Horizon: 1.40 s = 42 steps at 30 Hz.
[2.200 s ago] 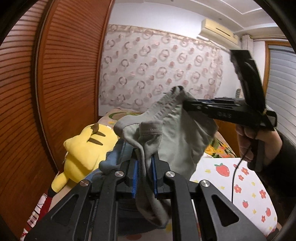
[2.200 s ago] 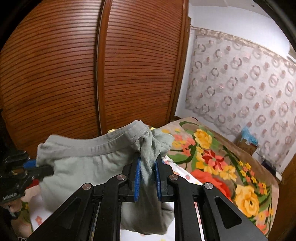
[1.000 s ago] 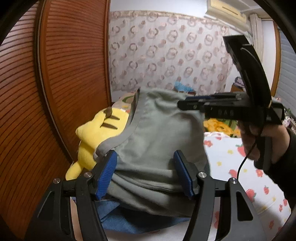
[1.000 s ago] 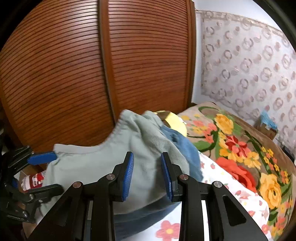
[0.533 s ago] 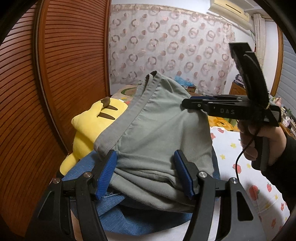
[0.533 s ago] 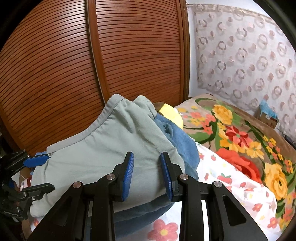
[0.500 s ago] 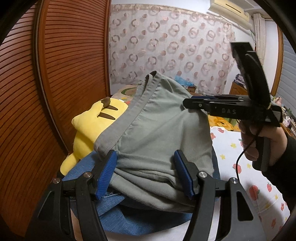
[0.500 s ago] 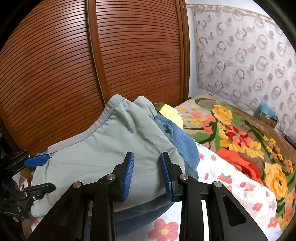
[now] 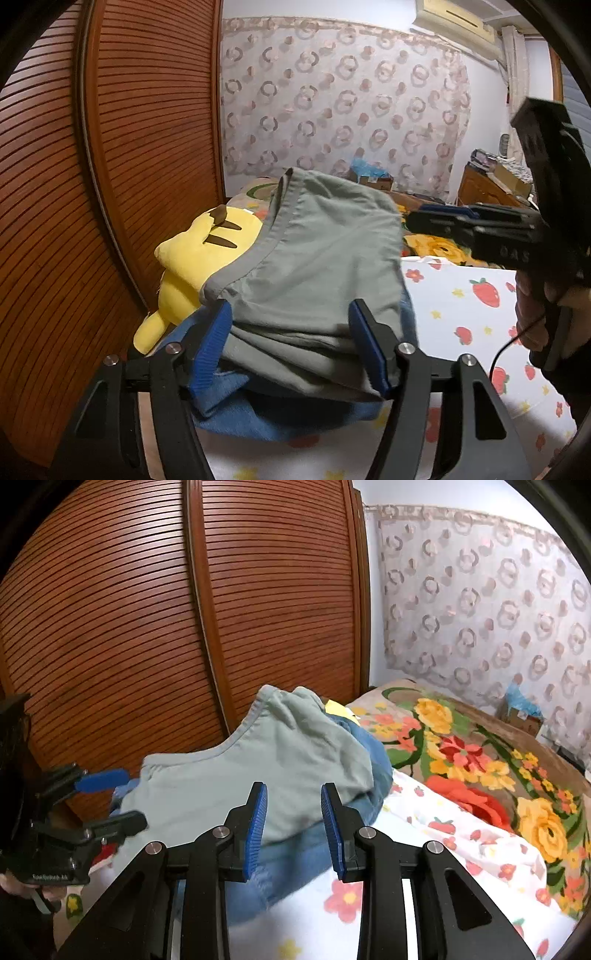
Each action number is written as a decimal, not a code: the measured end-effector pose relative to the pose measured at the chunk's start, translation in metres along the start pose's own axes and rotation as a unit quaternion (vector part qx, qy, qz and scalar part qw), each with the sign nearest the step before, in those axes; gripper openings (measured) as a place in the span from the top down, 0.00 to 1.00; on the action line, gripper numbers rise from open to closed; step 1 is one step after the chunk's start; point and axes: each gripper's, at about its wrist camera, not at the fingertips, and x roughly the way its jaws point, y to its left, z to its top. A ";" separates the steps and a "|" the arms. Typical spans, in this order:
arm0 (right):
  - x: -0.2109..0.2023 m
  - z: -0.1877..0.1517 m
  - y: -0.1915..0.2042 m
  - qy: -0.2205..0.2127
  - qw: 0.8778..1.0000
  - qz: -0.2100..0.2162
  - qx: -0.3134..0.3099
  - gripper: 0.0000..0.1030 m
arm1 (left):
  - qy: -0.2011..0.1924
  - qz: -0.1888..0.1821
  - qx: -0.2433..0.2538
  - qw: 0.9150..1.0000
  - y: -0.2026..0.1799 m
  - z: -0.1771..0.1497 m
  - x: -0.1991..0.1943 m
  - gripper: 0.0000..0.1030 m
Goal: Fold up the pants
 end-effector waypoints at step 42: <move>-0.207 -0.114 0.087 -0.043 0.990 -0.114 0.064 0.55 | -0.045 -0.078 0.056 0.994 -0.090 -0.039 -0.098 0.00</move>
